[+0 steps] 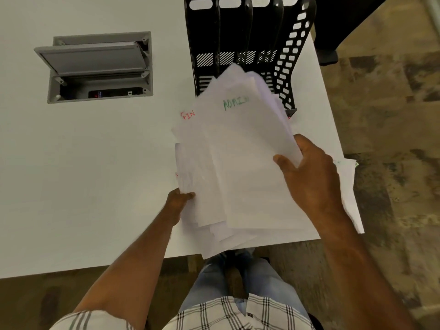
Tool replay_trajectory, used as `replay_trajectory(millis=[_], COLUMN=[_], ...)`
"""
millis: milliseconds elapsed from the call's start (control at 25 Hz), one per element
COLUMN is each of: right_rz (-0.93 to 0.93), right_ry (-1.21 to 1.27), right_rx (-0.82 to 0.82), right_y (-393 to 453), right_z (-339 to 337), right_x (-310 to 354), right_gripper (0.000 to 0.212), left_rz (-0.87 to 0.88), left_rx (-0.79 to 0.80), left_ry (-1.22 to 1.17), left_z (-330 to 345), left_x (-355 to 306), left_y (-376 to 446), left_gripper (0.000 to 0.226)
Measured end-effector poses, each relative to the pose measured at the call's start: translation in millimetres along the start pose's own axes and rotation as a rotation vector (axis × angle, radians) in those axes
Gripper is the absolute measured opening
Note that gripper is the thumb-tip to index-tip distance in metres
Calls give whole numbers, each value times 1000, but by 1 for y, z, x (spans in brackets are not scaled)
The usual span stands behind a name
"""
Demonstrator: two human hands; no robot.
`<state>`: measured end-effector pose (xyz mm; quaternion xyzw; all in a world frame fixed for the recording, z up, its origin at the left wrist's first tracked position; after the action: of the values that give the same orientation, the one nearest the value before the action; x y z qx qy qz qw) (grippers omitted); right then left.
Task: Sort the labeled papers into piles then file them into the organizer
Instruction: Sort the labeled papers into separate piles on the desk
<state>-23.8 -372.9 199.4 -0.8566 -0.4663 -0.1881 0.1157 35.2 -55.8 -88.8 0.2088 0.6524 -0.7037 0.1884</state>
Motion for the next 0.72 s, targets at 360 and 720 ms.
replay_trajectory(millis=[360,720], right_rz=[430,254], right_ry=[380,-161], right_rx=[556,298], right_y=[-6,-18], right_z=[228,231], right_x=[-110,-77], right_gripper=[53,52], left_rz=[-84,-2], left_rx=[-36,19], left_ry=[-96,-7], left_z=[-7,-5], left_x=[10,9], left_y=[3,12], left_gripper=[56,51])
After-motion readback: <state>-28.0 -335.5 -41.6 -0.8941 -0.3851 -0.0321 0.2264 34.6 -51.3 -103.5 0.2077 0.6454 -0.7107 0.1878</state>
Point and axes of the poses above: each hand's wrist, its own y-axis towards the middle knuckle, its own z-axis out of the palm, x = y × z, the point moved 9 cm from there along y, towards the middle knuckle, and after that the axes turned 11 degrees about -y, right-handed, at the moved point
